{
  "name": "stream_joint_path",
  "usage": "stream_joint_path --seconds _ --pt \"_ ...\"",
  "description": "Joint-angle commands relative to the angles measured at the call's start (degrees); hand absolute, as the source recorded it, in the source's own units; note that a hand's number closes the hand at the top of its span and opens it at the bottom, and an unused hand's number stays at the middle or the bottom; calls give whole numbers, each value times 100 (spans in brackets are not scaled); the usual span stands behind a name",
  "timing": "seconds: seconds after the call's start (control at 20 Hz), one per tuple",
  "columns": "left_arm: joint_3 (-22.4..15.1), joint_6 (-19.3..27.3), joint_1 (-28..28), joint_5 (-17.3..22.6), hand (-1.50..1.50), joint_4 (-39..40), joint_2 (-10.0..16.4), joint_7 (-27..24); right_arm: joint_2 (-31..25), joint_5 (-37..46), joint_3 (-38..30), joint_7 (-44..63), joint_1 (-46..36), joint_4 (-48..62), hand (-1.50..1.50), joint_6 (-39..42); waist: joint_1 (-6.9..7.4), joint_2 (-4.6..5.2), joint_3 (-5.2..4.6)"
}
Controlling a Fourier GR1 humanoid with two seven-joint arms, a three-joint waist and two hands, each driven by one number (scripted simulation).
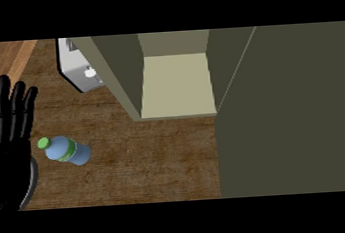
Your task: Pick up the bottled water, place it into the cabinet and close the cabinet
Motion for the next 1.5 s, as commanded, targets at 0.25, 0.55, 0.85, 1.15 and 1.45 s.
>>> stream_joint_path --seconds 0.25,0.55,0.85,1.15,1.45 --pt "1360 -2590 302 2769 -150 530 1549 -669 -35 -76 49 8 889 -628 -150 175 -13 -75 -23" --pt "1897 -3497 577 4920 -150 1374 2341 386 108 -218 1186 630 1329 -1246 -150 527 21 -65 -7" --pt "2596 -3987 1166 6332 -150 1475 3042 1002 143 -137 1407 1174 1336 -1656 -150 422 73 -55 0" --pt "2528 -3894 1126 6289 -150 1533 2984 1337 263 403 1974 1661 1335 -2217 -150 208 36 -52 -2" --pt "2470 -4154 968 5645 -150 1731 2821 1323 344 448 2212 2208 1196 -2539 -150 19 21 -43 -6"
